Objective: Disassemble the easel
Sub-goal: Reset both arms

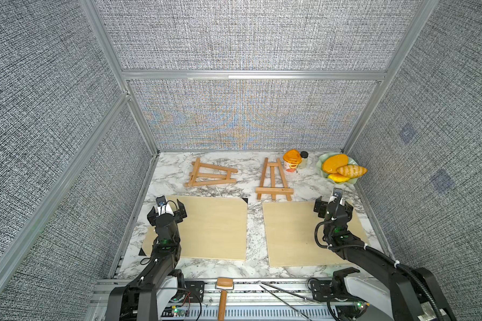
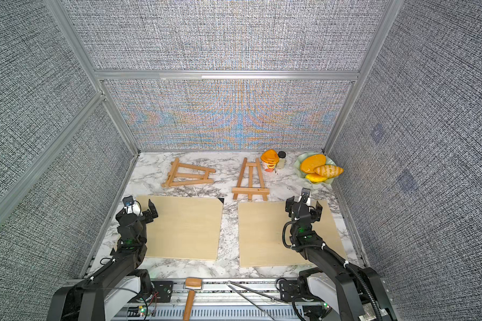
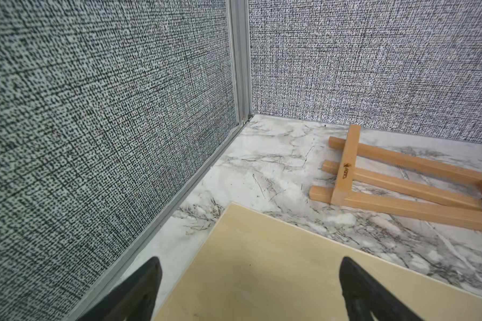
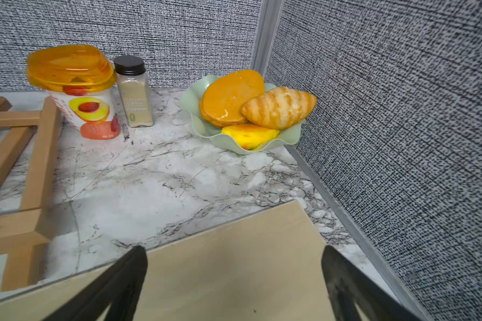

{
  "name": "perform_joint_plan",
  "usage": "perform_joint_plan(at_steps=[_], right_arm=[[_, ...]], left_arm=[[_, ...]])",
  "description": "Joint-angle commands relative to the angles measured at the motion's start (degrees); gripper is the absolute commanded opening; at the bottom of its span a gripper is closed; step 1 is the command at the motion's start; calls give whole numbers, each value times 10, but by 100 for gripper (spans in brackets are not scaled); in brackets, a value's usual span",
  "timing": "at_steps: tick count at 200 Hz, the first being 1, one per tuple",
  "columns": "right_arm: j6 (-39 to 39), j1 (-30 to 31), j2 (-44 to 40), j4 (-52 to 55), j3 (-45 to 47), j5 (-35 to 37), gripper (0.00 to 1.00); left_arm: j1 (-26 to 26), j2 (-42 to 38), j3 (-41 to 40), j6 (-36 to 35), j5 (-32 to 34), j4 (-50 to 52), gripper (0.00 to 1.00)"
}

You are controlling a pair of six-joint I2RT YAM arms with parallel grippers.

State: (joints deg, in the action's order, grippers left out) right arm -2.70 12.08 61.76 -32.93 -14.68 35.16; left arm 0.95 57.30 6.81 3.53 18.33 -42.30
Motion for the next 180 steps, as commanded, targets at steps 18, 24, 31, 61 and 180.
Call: perform_joint_plan(at_steps=[18, 24, 31, 61, 180], right_arm=[[-21, -35, 35, -134, 38, -41, 99], [-28, -40, 45, -155, 48, -48, 99], [-30, -45, 55, -185, 57, -54, 99], [-26, -64, 85, -247, 66, -90, 99], [-21, -121, 278, -475, 73, -162, 99]], left_arm=[[1, 65, 43, 16, -17, -38, 100], [0, 76, 49, 23, -19, -35, 99], [0, 88, 55, 29, -22, -33, 99], [0, 141, 64, 21, -47, -84, 99], [0, 267, 33, -38, -145, -308, 99]])
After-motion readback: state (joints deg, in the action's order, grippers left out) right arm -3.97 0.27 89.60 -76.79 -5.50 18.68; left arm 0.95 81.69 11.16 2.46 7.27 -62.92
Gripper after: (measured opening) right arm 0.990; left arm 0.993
